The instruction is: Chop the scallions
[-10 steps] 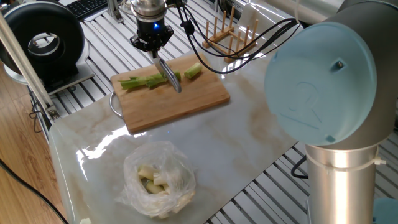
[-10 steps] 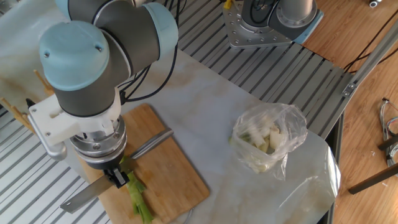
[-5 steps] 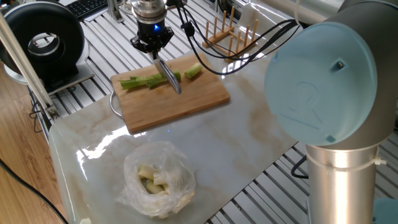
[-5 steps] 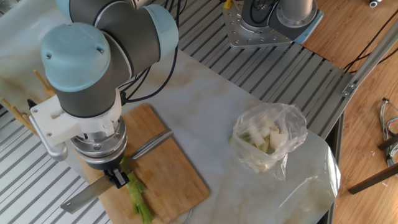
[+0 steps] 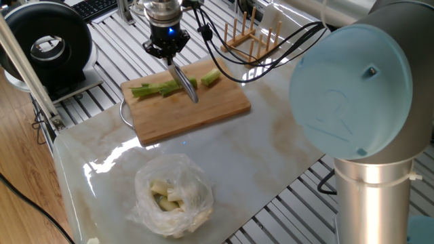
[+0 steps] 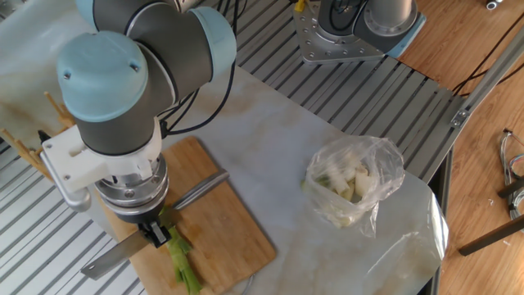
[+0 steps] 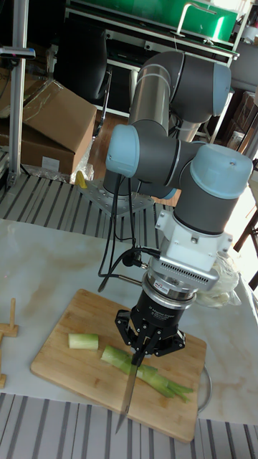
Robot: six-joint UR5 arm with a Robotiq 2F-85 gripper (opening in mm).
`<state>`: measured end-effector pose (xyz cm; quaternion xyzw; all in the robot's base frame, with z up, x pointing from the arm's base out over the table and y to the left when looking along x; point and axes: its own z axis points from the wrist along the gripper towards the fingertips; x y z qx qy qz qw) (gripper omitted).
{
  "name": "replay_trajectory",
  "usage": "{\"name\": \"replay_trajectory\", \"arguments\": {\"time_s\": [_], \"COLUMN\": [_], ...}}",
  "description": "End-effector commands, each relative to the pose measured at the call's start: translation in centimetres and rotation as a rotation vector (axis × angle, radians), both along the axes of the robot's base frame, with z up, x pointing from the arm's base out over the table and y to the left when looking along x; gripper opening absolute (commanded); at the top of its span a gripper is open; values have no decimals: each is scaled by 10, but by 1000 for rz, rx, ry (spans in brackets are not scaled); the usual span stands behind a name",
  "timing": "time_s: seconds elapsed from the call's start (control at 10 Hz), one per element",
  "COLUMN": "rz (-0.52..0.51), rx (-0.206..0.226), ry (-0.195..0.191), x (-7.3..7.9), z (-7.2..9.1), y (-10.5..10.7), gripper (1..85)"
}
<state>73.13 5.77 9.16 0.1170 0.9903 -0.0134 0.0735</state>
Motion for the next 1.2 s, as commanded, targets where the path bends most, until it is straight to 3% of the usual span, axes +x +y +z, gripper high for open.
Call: {"name": "replay_trajectory", "arguments": {"time_s": [0.0, 1.1], "rz": [-3, 10], "rx": [12, 8], "ry": [-3, 1], "x": [-1, -5], "z": [-1, -2], "y": [2, 0], "gripper": [10, 10]}}
